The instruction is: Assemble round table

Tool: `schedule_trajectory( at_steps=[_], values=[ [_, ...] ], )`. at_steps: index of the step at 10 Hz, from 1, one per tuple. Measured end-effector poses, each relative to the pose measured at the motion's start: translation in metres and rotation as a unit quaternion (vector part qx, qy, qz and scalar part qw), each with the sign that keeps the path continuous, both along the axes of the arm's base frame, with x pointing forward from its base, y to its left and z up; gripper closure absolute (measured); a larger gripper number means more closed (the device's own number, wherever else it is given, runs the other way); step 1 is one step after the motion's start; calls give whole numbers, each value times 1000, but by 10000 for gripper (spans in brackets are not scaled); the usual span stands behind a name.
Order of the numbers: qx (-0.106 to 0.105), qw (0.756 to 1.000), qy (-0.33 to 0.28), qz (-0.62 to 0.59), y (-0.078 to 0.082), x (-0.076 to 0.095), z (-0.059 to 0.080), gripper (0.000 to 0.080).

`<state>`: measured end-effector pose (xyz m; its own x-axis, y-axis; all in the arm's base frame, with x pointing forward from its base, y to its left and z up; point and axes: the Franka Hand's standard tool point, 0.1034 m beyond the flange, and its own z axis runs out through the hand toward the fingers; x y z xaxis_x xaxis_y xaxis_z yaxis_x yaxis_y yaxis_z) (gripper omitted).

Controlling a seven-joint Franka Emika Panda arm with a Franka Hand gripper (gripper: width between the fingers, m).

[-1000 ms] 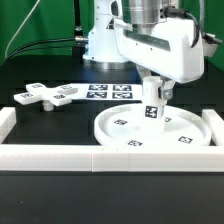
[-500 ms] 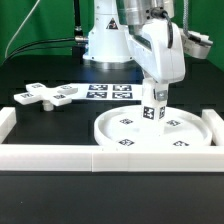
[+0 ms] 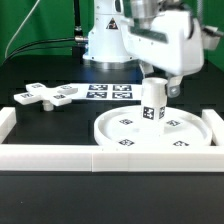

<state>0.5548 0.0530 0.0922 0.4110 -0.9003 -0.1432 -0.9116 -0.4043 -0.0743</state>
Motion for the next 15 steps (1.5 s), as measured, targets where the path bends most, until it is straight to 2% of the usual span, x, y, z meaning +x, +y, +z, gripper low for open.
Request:
schedule_trajectory(
  at_steps=[2,8,10,15],
  values=[
    [2,1000,-3,27,-3,-15,11,151],
    [-1,997,-4,77,-2,-16,7,151],
    [-11,974,-10,225,-7,-21,5,151],
    [-7,908,-38,418,-9,-23,4,151]
  ],
)
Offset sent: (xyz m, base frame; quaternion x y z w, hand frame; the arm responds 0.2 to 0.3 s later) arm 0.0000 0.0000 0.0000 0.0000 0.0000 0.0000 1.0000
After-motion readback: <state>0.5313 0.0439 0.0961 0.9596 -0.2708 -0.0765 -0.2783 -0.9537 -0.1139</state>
